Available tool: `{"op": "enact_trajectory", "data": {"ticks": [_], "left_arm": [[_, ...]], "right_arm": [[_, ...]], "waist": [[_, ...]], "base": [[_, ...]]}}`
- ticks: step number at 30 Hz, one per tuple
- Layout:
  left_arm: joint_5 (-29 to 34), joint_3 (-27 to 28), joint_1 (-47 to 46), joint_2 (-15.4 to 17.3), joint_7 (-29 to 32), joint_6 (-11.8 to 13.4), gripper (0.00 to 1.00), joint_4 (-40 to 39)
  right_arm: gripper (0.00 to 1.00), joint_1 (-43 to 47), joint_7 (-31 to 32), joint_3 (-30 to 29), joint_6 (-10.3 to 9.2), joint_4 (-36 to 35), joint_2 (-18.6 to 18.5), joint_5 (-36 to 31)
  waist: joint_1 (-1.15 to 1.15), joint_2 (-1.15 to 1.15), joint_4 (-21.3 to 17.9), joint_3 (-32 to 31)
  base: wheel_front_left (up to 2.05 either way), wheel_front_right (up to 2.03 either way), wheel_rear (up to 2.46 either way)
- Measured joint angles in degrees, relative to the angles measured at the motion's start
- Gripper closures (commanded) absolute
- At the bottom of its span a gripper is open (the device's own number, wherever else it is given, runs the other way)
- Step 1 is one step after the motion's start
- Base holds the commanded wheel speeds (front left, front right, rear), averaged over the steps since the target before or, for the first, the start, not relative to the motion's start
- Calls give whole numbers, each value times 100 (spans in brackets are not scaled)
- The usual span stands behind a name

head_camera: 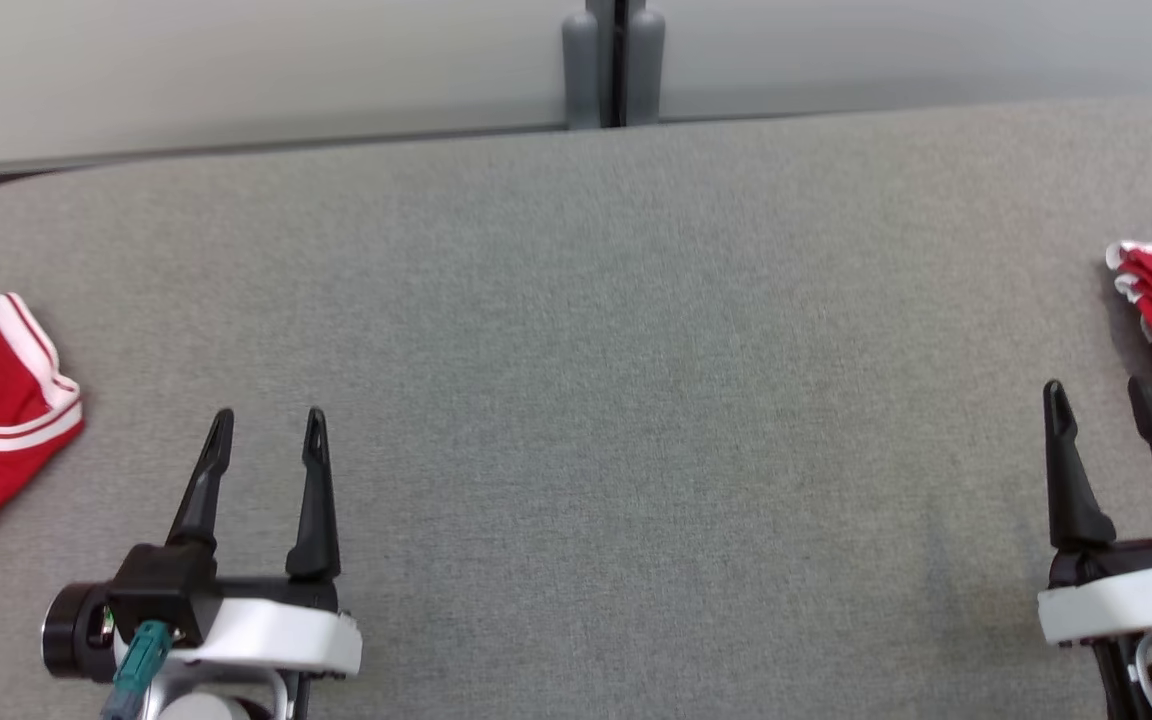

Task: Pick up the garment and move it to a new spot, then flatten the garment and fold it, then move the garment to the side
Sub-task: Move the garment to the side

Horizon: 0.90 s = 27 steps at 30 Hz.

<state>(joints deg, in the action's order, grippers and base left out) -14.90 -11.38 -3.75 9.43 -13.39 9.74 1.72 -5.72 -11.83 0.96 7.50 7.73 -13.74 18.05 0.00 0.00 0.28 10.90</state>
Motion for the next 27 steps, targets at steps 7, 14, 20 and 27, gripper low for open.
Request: {"op": "enact_trajectory", "data": {"ticks": [7, 14, 20, 27], "left_arm": [[-172, 55, 477, 172, 44, -68, 0, 180], [-220, 57, 794, 279, 188, -68, 0, 197], [-245, 46, 928, 320, 283, -56, 0, 172], [-268, 21, 929, 350, 335, -24, 0, 130]], "right_arm": [[0, 591, 343, 36, 0, -231, 156, -107], [0, 1013, 601, 36, -1, -477, 252, -190], [0, 1201, 786, 0, -1, -711, 323, -227], [0, 1251, 890, -45, -1, -862, 339, -264]], "waist": [[0, 0, 137, -658], [0, 0, 128, -1114], [0, 0, 60, -1271], [0, 0, 54, -1243]], "base": [[0, 0, 0], [0, 0, 0], [0, 0, 0], [0, 0, 0]]}}
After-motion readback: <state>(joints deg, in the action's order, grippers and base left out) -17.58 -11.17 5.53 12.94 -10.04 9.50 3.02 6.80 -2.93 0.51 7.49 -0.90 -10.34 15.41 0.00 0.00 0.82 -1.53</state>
